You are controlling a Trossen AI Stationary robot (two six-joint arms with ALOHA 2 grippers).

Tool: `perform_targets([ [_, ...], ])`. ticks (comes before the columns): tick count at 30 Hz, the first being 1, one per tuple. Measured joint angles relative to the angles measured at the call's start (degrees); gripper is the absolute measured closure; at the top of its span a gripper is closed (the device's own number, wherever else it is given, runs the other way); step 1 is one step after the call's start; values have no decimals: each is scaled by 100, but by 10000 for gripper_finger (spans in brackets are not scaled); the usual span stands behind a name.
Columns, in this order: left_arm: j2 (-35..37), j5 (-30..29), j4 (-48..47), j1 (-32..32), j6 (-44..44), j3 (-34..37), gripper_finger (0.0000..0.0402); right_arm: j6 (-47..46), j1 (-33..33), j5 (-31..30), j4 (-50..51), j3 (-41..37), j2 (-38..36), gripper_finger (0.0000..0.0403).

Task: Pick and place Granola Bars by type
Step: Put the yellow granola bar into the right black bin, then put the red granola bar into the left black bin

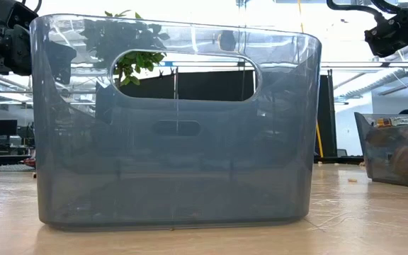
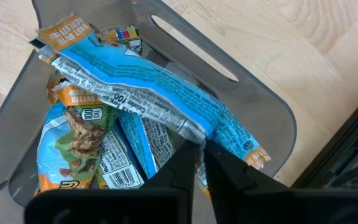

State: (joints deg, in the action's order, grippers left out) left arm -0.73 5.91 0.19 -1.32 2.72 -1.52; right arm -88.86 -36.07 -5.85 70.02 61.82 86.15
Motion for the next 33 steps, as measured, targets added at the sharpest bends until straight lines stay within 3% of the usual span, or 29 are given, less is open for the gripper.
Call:
perform_targets([
  [8, -1, 0, 1, 1, 0, 1, 376, 68, 0, -4, 0, 0, 0, 333],
  [13, -2, 0, 0, 2, 0, 0, 376, 585, -2, -42, 2, 0, -20, 317],
  [29, -2, 1, 2, 1, 0, 0, 376, 1082, -4, -1003, 692, -4, -1042, 316],
  [33, 0, 2, 2, 2, 0, 0, 376, 1427, -47, -1814, 970, -44, -1520, 316],
])
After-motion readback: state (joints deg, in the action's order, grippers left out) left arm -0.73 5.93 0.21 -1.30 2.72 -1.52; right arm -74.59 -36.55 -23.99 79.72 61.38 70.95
